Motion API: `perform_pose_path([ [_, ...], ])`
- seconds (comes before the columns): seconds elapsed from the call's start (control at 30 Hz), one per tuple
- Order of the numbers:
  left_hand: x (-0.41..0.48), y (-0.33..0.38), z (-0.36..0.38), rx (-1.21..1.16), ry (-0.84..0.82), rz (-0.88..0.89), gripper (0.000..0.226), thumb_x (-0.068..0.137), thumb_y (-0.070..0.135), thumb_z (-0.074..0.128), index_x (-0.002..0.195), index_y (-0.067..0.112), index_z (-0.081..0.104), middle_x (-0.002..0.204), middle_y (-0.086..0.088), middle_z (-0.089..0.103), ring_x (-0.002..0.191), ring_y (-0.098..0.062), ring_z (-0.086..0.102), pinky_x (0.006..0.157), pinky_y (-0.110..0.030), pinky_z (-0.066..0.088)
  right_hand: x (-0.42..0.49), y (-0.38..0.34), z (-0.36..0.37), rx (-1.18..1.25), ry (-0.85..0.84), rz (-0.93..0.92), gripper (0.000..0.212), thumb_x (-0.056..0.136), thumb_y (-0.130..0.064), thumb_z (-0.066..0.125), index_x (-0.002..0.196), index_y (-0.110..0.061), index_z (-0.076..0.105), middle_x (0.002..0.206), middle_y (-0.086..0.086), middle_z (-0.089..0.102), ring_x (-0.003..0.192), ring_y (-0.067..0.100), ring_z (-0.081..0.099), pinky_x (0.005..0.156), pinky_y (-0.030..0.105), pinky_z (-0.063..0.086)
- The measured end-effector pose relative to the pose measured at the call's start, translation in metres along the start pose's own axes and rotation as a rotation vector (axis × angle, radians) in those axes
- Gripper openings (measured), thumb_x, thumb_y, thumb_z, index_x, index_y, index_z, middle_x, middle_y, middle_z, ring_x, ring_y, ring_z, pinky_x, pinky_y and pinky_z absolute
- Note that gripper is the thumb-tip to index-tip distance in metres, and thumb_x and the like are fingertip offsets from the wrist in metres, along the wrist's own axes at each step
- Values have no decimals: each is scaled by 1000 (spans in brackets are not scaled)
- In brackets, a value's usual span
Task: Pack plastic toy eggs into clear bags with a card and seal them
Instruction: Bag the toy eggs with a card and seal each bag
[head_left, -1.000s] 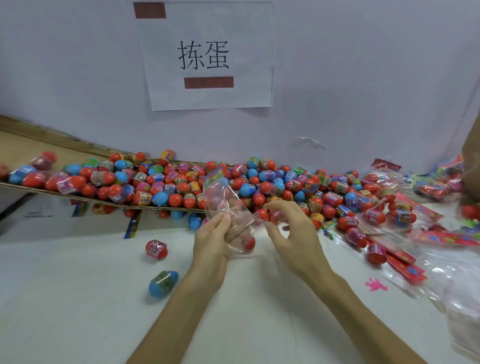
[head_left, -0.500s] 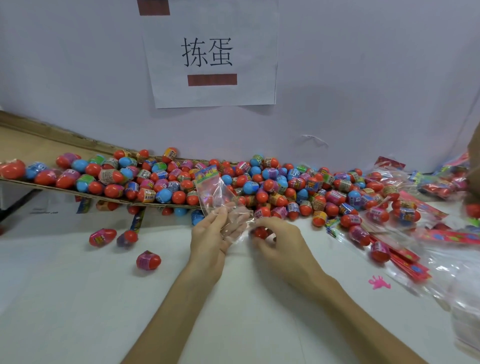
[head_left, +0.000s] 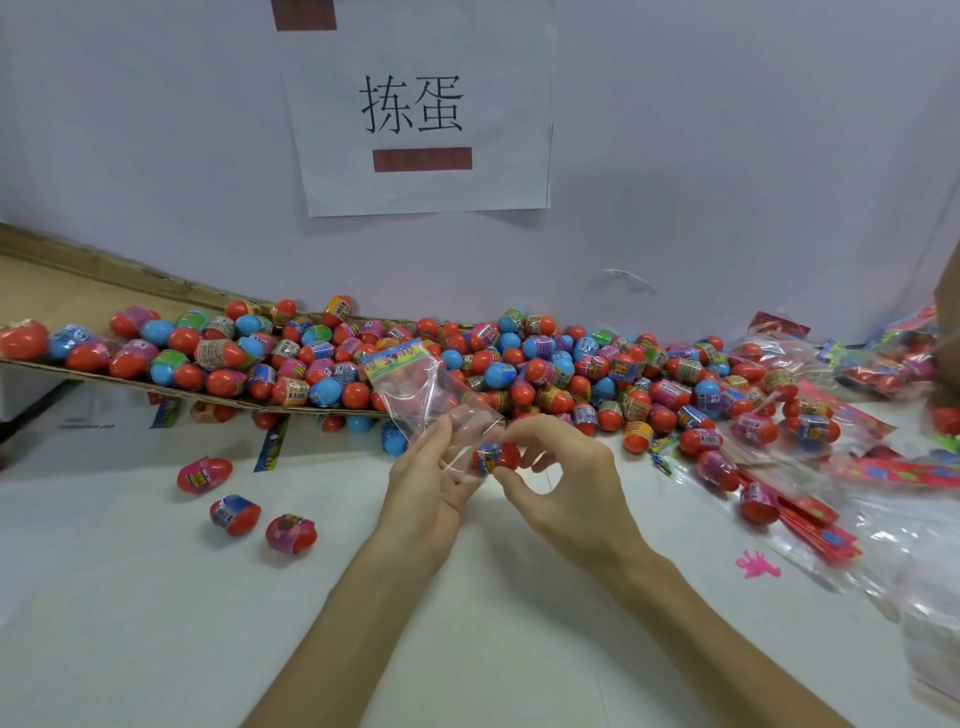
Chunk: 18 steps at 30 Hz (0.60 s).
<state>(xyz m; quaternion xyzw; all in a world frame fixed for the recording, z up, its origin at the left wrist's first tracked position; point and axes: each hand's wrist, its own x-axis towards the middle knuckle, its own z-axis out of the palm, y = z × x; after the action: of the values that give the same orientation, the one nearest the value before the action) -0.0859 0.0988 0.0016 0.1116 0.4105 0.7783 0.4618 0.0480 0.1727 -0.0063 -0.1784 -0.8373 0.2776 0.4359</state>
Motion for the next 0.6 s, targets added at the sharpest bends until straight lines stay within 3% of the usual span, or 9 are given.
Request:
perform_pose_path([
  [0.17,-3,-4,4,-47,-59,-44,37,110,25,44,138,7,61,125,-15,73,101,-23,75,80,-33,64,-1,0,2,8,76,44,27,80,-13,84,96,-25,65,91,-20,66,86,10,67,74,21,56],
  [0.3,-7,-13,8,-48,-101,-88,35,110,29,44,135,14,62,129,-19,70,106,-29,73,82,-35,64,0,0,0,-27,112,48,28,77,-9,86,91,-22,66,90,-15,64,87,8,65,74,17,53],
  [0.43,-8,-15,8,-32,-151,-116,34,109,27,46,132,9,64,123,-19,73,101,-26,74,83,-33,63,2,1,-2,-84,116,6,21,78,-7,86,80,-17,67,93,-9,62,88,9,61,75,13,48],
  [0.6,-6,-14,6,-36,-144,-99,32,106,24,53,115,4,76,121,-18,74,104,-25,74,89,-35,63,-1,1,0,-125,54,-26,16,87,-8,76,97,-19,77,113,-13,70,105,11,62,90,38,51],
])
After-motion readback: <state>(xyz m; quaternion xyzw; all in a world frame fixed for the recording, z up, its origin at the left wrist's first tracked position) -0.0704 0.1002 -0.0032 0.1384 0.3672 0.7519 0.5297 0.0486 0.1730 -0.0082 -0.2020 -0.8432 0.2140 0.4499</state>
